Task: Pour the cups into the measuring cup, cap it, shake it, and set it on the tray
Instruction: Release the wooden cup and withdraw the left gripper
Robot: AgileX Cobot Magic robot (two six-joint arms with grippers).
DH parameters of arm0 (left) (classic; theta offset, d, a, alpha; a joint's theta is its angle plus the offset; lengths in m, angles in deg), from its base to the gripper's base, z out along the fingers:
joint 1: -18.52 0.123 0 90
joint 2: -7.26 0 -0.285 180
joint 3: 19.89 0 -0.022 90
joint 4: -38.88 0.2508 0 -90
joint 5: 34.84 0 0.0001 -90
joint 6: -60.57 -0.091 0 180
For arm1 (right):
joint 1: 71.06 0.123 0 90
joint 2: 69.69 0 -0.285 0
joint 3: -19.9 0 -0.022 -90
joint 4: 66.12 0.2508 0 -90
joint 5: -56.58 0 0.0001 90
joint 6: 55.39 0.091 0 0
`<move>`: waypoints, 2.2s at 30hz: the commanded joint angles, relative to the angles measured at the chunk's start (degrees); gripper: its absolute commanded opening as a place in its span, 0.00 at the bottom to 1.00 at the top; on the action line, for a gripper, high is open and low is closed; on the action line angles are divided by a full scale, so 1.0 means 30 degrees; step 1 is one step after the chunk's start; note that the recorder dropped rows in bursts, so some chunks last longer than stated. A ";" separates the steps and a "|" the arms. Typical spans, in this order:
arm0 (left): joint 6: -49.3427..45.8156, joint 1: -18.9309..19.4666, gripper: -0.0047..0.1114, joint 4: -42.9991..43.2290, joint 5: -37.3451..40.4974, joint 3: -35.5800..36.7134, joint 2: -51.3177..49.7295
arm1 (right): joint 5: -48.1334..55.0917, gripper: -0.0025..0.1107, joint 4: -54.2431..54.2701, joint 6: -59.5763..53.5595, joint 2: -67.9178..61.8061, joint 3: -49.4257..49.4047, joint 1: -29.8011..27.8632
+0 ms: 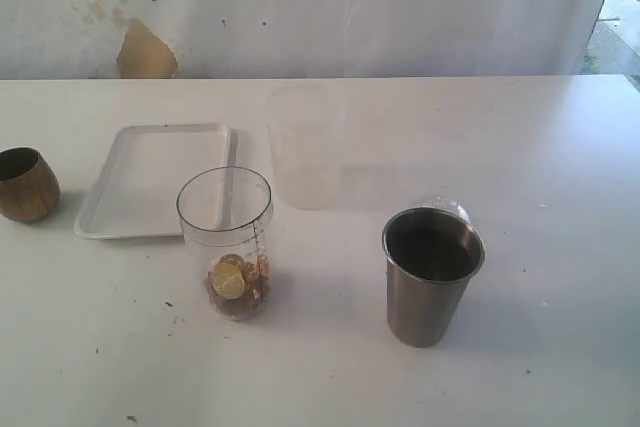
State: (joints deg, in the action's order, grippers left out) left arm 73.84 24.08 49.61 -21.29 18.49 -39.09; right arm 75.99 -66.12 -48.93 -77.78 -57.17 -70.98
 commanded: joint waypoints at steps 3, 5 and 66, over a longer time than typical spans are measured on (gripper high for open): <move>0.0055 0.0017 0.05 -0.1040 0.0069 0.2159 0.4426 | -0.0039 0.02 0.0000 -0.0067 0.0101 -0.0048 -0.0027; 0.0159 0.0017 0.05 -0.1141 -0.0263 0.2761 0.5583 | -0.0039 0.02 0.0000 -0.0067 0.0101 -0.0048 -0.0027; 0.0005 0.0017 0.05 -0.1131 -0.0040 1.2622 1.2856 | -0.0039 0.02 0.0000 -0.0067 0.0101 -0.0048 -0.0027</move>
State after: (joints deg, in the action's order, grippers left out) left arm 73.84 24.15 46.77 -21.76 54.75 -0.81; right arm 75.99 -66.12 -48.93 -77.78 -57.17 -70.98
